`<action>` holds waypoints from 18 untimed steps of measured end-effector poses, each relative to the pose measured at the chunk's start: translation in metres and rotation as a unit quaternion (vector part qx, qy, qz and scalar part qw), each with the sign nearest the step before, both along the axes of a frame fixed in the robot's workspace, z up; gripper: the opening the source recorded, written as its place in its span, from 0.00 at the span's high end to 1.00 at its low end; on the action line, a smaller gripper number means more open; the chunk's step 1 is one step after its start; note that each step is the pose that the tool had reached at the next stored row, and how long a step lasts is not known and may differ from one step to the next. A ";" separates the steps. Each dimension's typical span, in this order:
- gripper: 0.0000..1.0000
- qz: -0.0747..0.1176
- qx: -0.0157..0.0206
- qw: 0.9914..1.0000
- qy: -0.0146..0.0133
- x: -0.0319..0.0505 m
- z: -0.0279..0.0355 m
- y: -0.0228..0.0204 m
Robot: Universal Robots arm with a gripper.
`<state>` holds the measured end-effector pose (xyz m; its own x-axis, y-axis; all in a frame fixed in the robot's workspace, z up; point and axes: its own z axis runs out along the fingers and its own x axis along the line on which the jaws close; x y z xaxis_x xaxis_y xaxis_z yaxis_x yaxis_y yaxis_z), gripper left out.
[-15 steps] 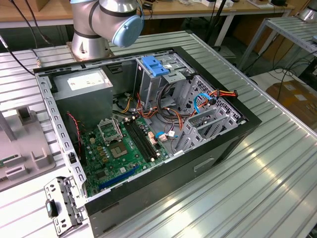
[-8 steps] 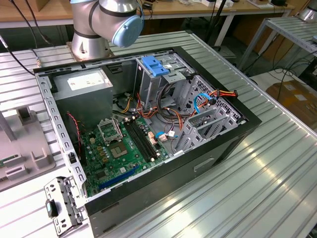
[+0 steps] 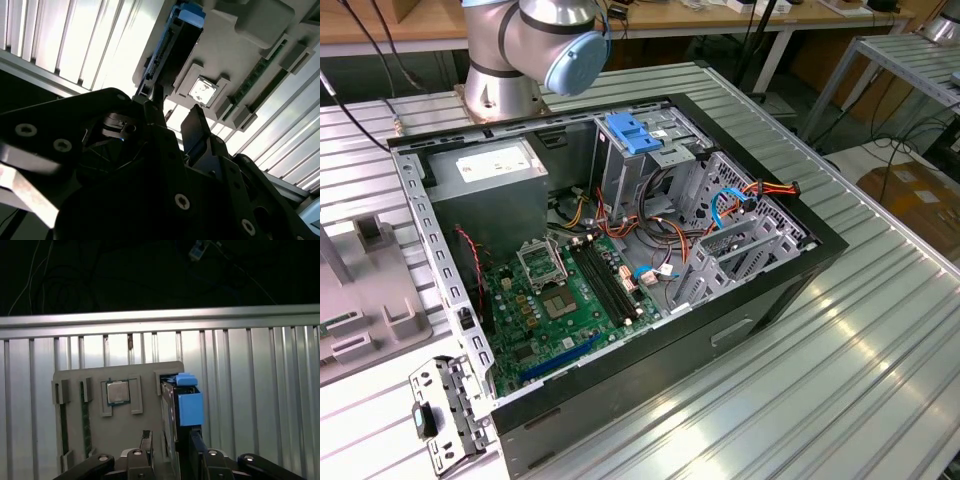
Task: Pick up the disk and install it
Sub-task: 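Pick up the disk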
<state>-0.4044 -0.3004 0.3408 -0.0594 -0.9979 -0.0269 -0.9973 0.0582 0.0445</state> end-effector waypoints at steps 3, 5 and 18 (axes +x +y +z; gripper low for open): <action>0.58 0.000 0.000 1.000 0.000 -0.0037 -0.0001 0.0023; 0.58 0.000 0.000 1.000 0.000 -0.0056 -0.0002 0.0039; 0.45 0.000 0.000 1.000 0.000 -0.0064 -0.0005 0.0044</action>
